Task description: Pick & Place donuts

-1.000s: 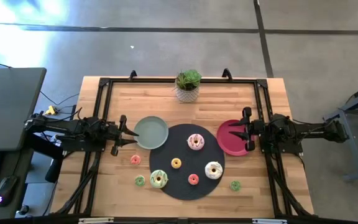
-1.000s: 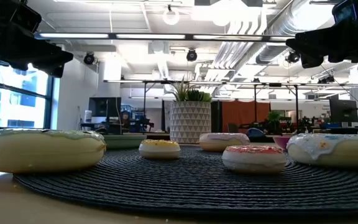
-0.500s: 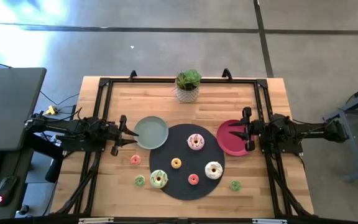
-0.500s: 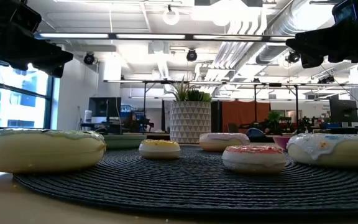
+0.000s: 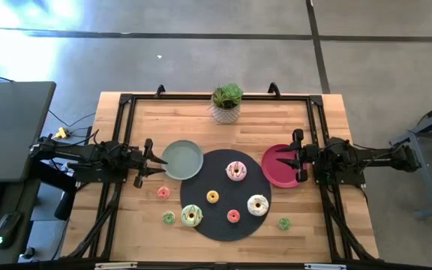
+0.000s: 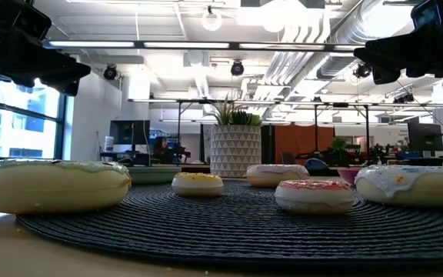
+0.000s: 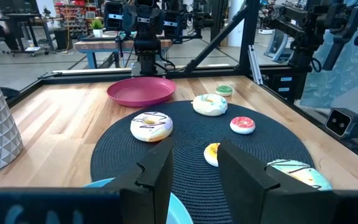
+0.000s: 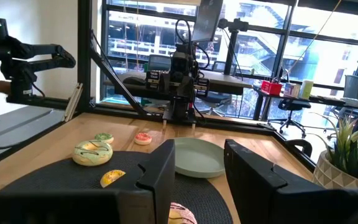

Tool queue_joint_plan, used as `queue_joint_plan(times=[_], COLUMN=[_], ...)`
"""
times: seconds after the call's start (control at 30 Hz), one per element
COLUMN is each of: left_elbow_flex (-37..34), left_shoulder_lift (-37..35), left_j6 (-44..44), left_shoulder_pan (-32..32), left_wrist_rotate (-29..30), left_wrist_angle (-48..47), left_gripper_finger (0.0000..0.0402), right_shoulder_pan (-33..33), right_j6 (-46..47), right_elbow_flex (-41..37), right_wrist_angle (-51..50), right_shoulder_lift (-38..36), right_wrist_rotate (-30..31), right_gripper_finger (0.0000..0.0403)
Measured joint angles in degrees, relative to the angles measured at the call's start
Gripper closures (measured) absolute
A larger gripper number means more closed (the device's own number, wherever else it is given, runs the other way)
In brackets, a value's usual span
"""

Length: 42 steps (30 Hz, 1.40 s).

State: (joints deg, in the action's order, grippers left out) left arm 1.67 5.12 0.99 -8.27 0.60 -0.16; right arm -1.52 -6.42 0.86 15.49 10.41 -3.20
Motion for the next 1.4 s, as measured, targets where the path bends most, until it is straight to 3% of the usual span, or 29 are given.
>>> queue_joint_plan(times=[0.33,0.5,1.4], left_elbow_flex=[0.01,0.02,0.00], left_shoulder_lift=[-0.01,0.00,0.01], left_j6=[0.10,6.13,5.92], left_shoulder_pan=[0.00,0.00,0.00], left_wrist_rotate=[0.00,0.39,-1.18], left_wrist_angle=[0.00,0.00,-0.02], left_gripper_finger=[0.0282,0.0282,0.0282], right_shoulder_pan=[0.01,0.01,0.02], right_j6=[-0.01,-0.01,-0.01], right_elbow_flex=[0.02,0.01,0.02], right_wrist_angle=[-0.01,0.00,-0.01], right_shoulder_lift=[0.02,0.02,0.01], right_wrist_rotate=[0.00,0.01,0.01], right_gripper_finger=[0.0274,0.0274,0.0274])
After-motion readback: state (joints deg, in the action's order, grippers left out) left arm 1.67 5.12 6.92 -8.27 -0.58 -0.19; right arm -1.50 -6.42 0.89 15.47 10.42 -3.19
